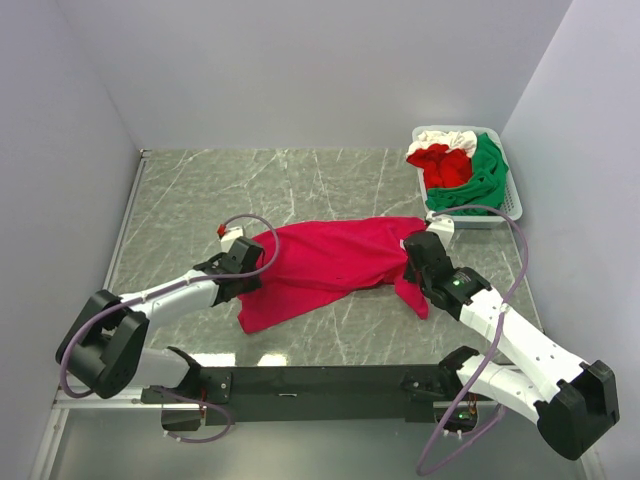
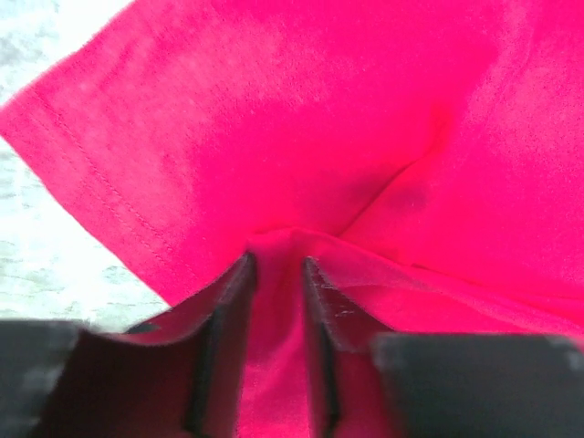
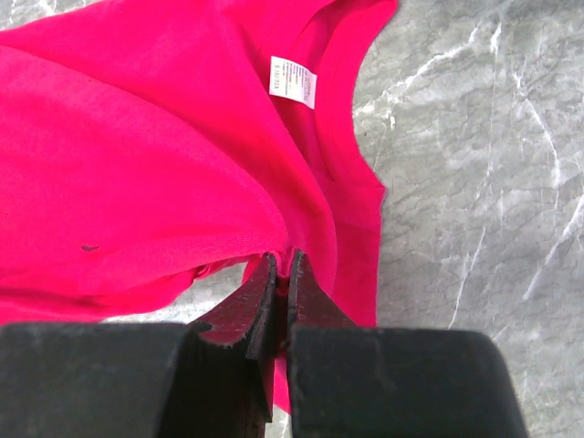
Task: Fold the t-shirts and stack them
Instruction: Flatten the tshirt out
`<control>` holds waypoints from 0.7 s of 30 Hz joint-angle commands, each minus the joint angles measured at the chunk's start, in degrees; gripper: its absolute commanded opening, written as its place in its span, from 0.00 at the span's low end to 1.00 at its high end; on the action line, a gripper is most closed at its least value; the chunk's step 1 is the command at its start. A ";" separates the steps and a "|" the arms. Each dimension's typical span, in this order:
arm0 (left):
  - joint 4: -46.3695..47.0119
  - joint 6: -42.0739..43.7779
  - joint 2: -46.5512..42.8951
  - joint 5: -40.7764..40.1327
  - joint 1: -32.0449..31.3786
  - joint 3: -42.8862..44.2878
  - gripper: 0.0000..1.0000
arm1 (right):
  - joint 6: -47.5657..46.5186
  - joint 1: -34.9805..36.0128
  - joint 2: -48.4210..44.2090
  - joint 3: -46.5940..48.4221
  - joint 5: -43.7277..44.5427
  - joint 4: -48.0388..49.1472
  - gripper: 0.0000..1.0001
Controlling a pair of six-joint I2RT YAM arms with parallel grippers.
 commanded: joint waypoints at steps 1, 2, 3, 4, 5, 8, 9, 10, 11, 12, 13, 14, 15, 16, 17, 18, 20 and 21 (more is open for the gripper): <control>-0.26 -0.03 -2.46 -2.73 -0.27 2.46 0.31 | -0.31 -0.35 -0.85 -0.02 1.07 1.81 0.00; -0.52 0.23 -2.99 -2.99 -0.27 2.63 0.28 | -0.31 -0.35 -0.85 0.06 1.07 1.81 0.00; -0.70 0.32 -3.08 -3.17 -0.27 2.72 0.27 | -0.31 -0.35 -0.85 0.06 1.07 1.64 0.00; -1.05 0.41 -3.34 -3.34 -0.27 2.98 0.25 | -0.31 -0.35 -0.85 0.06 1.07 1.63 0.00; -1.23 0.67 -3.52 -3.52 -0.27 3.07 0.23 | -0.31 -0.35 -0.85 0.06 0.90 1.72 0.00; -1.40 0.85 -3.52 -3.61 -0.27 3.16 0.14 | -0.31 -0.35 -1.02 0.06 0.99 1.64 0.00; -1.41 1.03 -3.61 -3.70 -0.27 3.16 0.13 | -0.40 -0.35 -1.02 0.06 1.07 1.63 0.00; -1.49 0.94 -3.61 -3.78 -0.27 3.16 0.10 | -0.40 -0.35 -1.11 0.06 1.16 1.63 0.00; -1.49 1.03 -3.69 -3.78 -0.27 3.07 0.08 | -0.40 -0.35 -1.20 0.24 1.16 1.46 0.00; -1.58 1.03 -3.69 -3.87 -0.27 3.07 0.06 | -0.40 -0.35 -1.28 0.24 1.34 1.46 0.00; -1.58 1.20 -3.69 -4.13 -0.27 2.99 0.00 | -0.40 -0.27 -1.29 0.15 1.42 1.37 0.00; -1.58 1.20 -3.78 -4.14 -0.27 2.98 0.00 | -0.40 -0.35 -1.37 0.15 1.34 1.37 0.00; -1.49 1.20 -3.70 -4.22 -0.18 2.98 0.01 | -0.49 -0.35 -1.46 0.15 1.42 1.28 0.00; -1.58 1.20 -3.69 -4.40 -0.18 2.98 0.01 | -0.40 -0.35 -1.46 0.15 1.34 1.28 0.00; -1.49 1.20 -3.35 -4.49 -0.18 2.90 0.04 | -0.40 -0.35 -1.46 0.15 1.34 1.28 0.00; -1.23 1.12 -3.17 -4.57 -0.18 2.90 0.12 | -0.40 -0.27 -1.46 0.24 1.34 1.28 0.00; -0.97 1.20 -2.47 -4.66 -0.18 2.90 0.23 | -0.40 -0.35 -1.55 0.24 1.34 1.28 0.00; -0.70 1.29 -2.20 -4.84 -0.18 2.90 0.34 | -0.49 -0.35 -1.55 0.15 1.34 1.20 0.00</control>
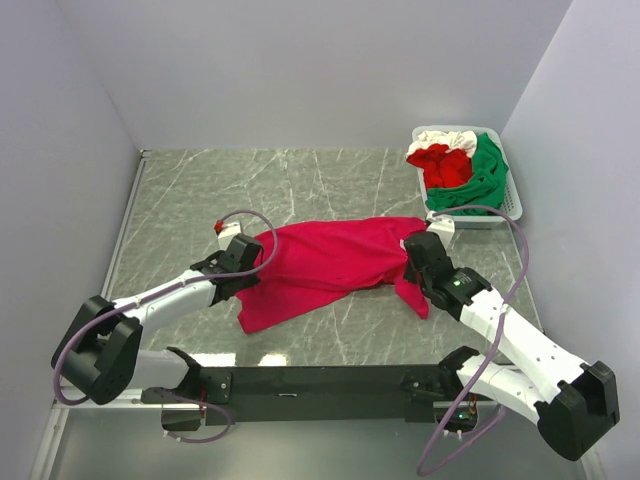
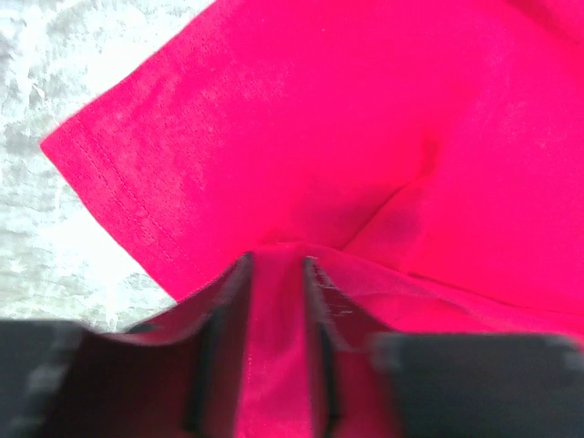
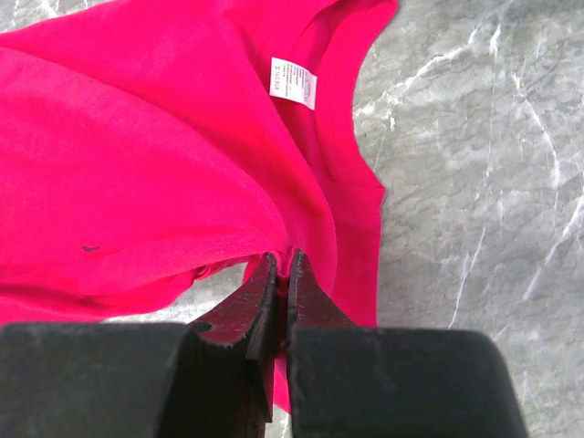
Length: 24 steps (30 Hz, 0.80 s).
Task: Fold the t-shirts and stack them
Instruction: Flatten the tshirt out
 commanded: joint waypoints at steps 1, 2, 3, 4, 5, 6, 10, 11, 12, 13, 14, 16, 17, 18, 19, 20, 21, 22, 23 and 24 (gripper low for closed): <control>0.85 0.42 0.29 -1.91 -0.18 1.83 0.38 | -0.47 -0.27 -1.29 0.15 1.29 1.19 0.00; 0.85 0.42 0.99 -2.96 -0.18 1.91 0.41 | -0.47 -0.35 -1.29 0.15 1.29 1.19 0.00; 0.68 0.59 1.43 -3.49 -0.10 2.09 0.44 | -0.47 -0.35 -1.37 0.06 1.21 1.19 0.00; 0.50 0.77 1.87 -3.75 -0.09 2.61 0.45 | -0.47 -0.35 -1.37 0.15 1.21 1.02 0.00; 0.67 1.12 2.74 -3.84 -0.09 2.70 0.46 | -0.47 -0.35 -1.46 0.06 1.21 1.11 0.00; 0.94 1.30 3.19 -3.85 -0.09 2.79 0.46 | -0.47 -0.35 -1.55 0.06 1.21 1.19 0.00; 1.73 1.47 4.68 -4.28 -0.09 3.06 0.45 | -0.47 -0.35 -1.46 -0.02 1.38 1.02 0.00; 1.90 1.47 5.30 -4.28 -0.09 3.06 0.45 | -0.47 -0.35 -1.55 -0.11 1.38 0.93 0.00; 2.08 1.47 5.48 -4.02 -0.09 3.06 0.44 | -0.47 -0.35 -1.64 -0.11 1.47 0.93 0.00; 2.34 1.56 5.65 -3.76 -0.09 2.97 0.44 | -0.47 -0.35 -1.64 -0.11 1.47 0.84 0.00; 2.69 1.56 5.92 -3.58 -0.09 2.88 0.44 | -0.47 -0.27 -1.81 -0.02 1.56 0.58 0.00; 2.78 1.56 5.92 -3.23 -0.09 2.79 0.42 | -0.38 -0.35 -2.07 0.06 1.73 0.32 0.00; 2.87 1.56 5.83 -3.23 -0.09 2.71 0.40 | -0.38 -0.35 -2.34 0.06 1.73 0.40 0.00; 3.13 1.56 5.66 -3.06 -0.09 2.53 0.36 | -0.38 -0.35 -2.52 0.06 1.73 0.32 0.00; 3.22 1.47 5.22 -2.97 -0.09 2.27 0.34 | -0.38 -0.35 -2.52 -0.02 1.73 0.40 0.00; 3.31 1.47 5.04 -2.97 -0.09 2.18 0.33 | -0.38 -0.35 -2.52 0.06 1.82 0.40 0.00; 3.22 1.56 4.86 -2.97 -0.09 2.18 0.29 | -0.38 -0.35 -2.43 0.24 1.82 0.23 0.00; 3.14 1.73 4.60 -2.88 -0.09 2.18 0.26 | -0.29 -0.27 -2.26 0.41 1.73 0.14 0.00; 3.14 1.82 4.43 -2.53 -0.09 2.27 0.24 | -0.20 -0.35 -1.99 0.42 1.73 0.14 0.00; 3.14 1.91 4.25 -2.44 -0.09 2.27 0.21 | -0.20 -0.35 -1.99 0.42 1.73 0.14 0.00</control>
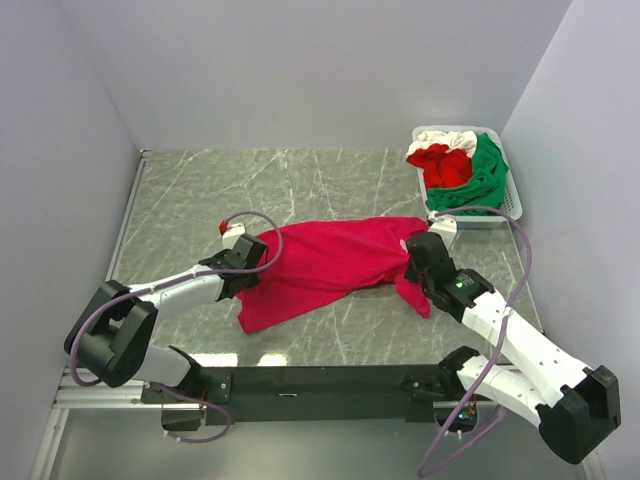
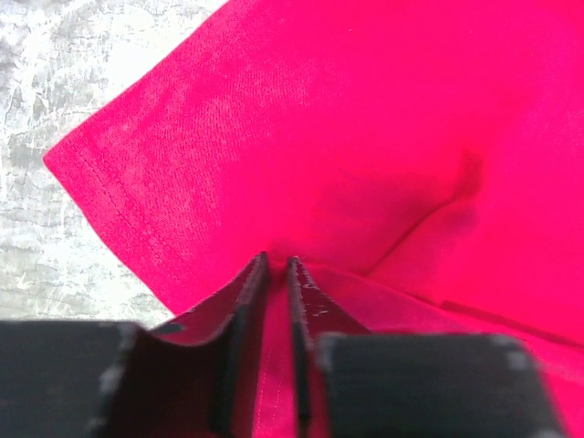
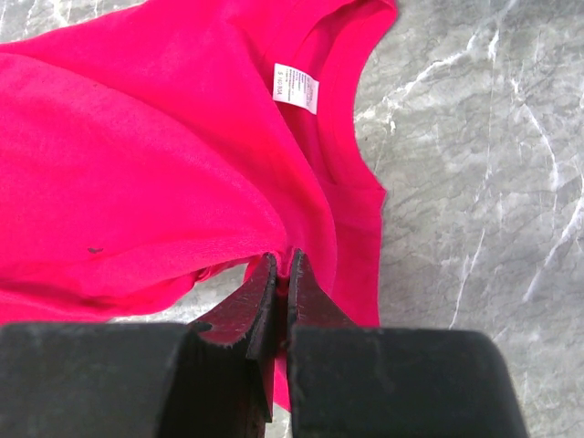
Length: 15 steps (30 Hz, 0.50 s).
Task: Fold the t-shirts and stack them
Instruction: Flatten the tshirt out
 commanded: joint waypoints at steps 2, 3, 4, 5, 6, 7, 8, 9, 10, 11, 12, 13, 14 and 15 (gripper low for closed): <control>1.36 1.17 -1.68 0.01 -0.09 1.46 0.16 | -0.05 -0.35 -0.74 0.15 1.45 0.43 0.00; 1.36 1.17 -1.68 0.01 -0.09 1.46 0.12 | -0.05 -0.35 -0.74 0.15 1.45 0.43 0.00; 1.19 1.26 -1.76 0.01 -0.09 1.37 0.11 | -0.05 -0.35 -0.74 0.15 1.45 0.43 0.00; 1.10 1.26 -1.94 -0.08 -0.09 1.46 0.11 | -0.13 -0.35 -0.92 0.24 1.53 0.25 0.00; 0.93 1.26 -2.20 -0.60 -0.09 1.46 0.10 | -0.14 -0.35 -1.01 0.33 1.62 0.25 0.00; 0.75 1.26 -2.90 -0.95 -0.01 1.63 0.09 | -0.22 -0.35 -1.18 0.50 1.71 0.16 0.00; 0.14 1.26 -3.34 -1.22 0.25 1.81 0.07 | -0.57 -0.27 -1.18 0.94 1.89 0.07 0.00; -0.04 1.43 -3.87 -1.66 0.43 2.07 0.01 | -0.66 -0.35 -1.27 1.20 2.24 -0.10 0.00; -0.22 1.35 -5.18 -1.75 0.78 2.25 0.01 | -0.84 -0.35 -1.36 1.55 2.41 -0.10 0.00; -0.30 1.61 -5.97 -1.75 1.57 2.42 0.00 | -1.10 -0.35 -1.36 2.43 2.59 -0.28 0.00; -0.31 1.78 -6.77 -1.40 2.01 2.51 0.00 | -1.28 -0.27 -1.45 2.87 2.68 -0.28 0.00; -0.39 1.96 -8.25 -1.22 2.54 2.69 0.01 | -1.45 -0.44 -1.27 3.31 2.94 -0.28 0.00; -0.65 2.22 -8.96 -1.05 3.59 2.86 0.01 | -1.80 -0.44 -1.10 4.10 3.03 -0.28 0.00; -1.01 2.23 -9.67 -1.05 3.95 3.04 0.01 | -2.07 -0.44 -1.01 4.54 3.12 -0.19 0.00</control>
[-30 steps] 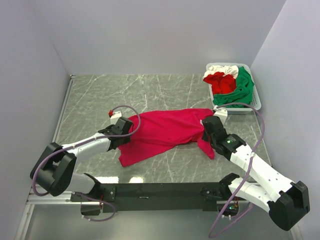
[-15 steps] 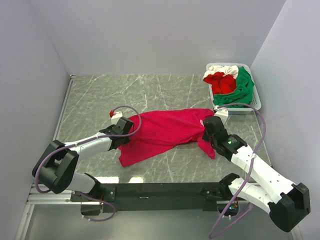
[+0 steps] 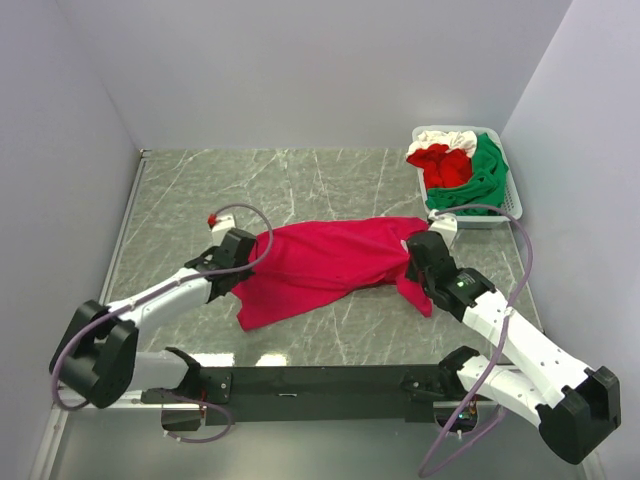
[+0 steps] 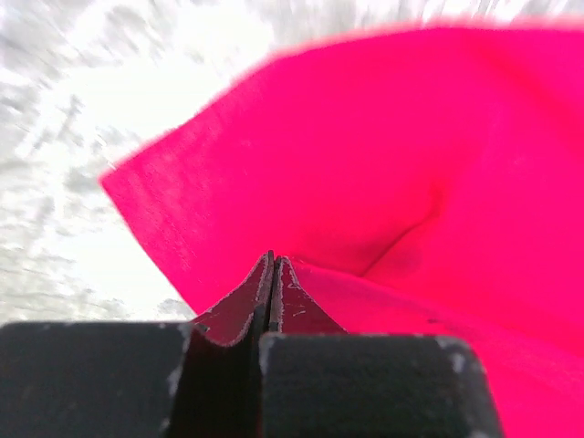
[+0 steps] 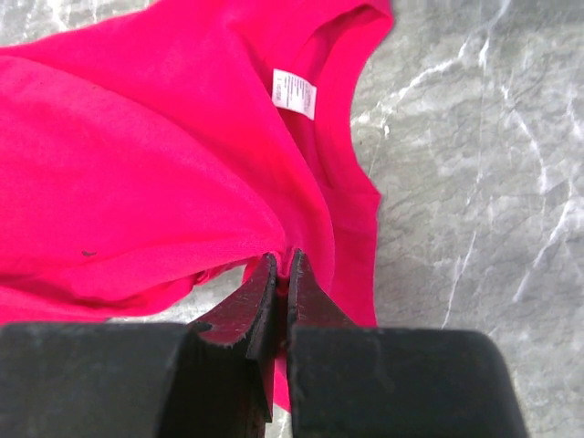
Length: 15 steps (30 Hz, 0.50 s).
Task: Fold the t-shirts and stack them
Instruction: Flatten the tshirt out
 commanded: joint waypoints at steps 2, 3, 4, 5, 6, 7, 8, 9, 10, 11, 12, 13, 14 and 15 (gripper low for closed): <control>-0.59 1.37 -5.74 -1.18 3.03 3.70 0.01 | -2.07 -0.53 -0.50 5.44 3.21 0.44 0.00; -1.12 1.55 -6.45 -1.27 3.39 4.05 0.01 | -2.42 -0.62 -0.24 6.06 3.30 0.44 0.00; -1.39 1.72 -7.85 -1.35 3.74 4.49 0.00 | -2.69 -0.88 0.20 6.76 3.30 0.44 0.00; -1.74 2.07 -8.56 -1.53 4.26 4.84 0.01 | -3.30 -0.88 0.55 8.16 3.56 0.36 0.00; -2.17 2.08 -9.17 -1.79 4.44 5.28 0.01 | -3.65 -0.97 0.73 8.87 3.65 0.27 0.00; -2.44 2.08 -10.40 -1.97 4.62 5.46 0.01 | -3.83 -0.97 1.16 9.58 3.73 0.18 0.00; -2.79 1.82 -10.93 -2.49 4.79 5.46 0.01 | -4.27 -0.97 1.34 10.89 4.08 0.01 0.00; -2.97 1.64 -11.55 -2.84 4.88 5.63 0.01 | -4.53 -0.97 1.60 11.51 4.26 -0.08 0.00; -3.23 1.46 -12.77 -3.20 5.06 5.98 0.01 | -4.80 -1.06 1.69 12.21 4.52 -0.17 0.00; -3.32 1.38 -13.39 -3.63 5.67 6.33 0.01 | -5.84 -1.14 1.87 13.87 5.05 -0.35 0.00; -3.41 1.46 -13.92 -3.73 6.02 7.73 0.01 | -6.29 -1.32 2.04 14.85 5.40 -0.44 0.00; -3.76 1.72 -14.80 -3.64 6.55 8.70 0.01 | -6.90 -1.49 2.48 16.16 5.75 -0.70 0.00; -4.28 2.07 -15.15 -3.55 7.60 10.01 0.01 | -7.95 -1.67 2.66 18.87 5.93 -0.96 0.00; -4.55 2.43 -15.42 -3.55 8.13 12.81 0.01 | -8.48 -1.85 3.01 20.20 5.93 -0.88 0.00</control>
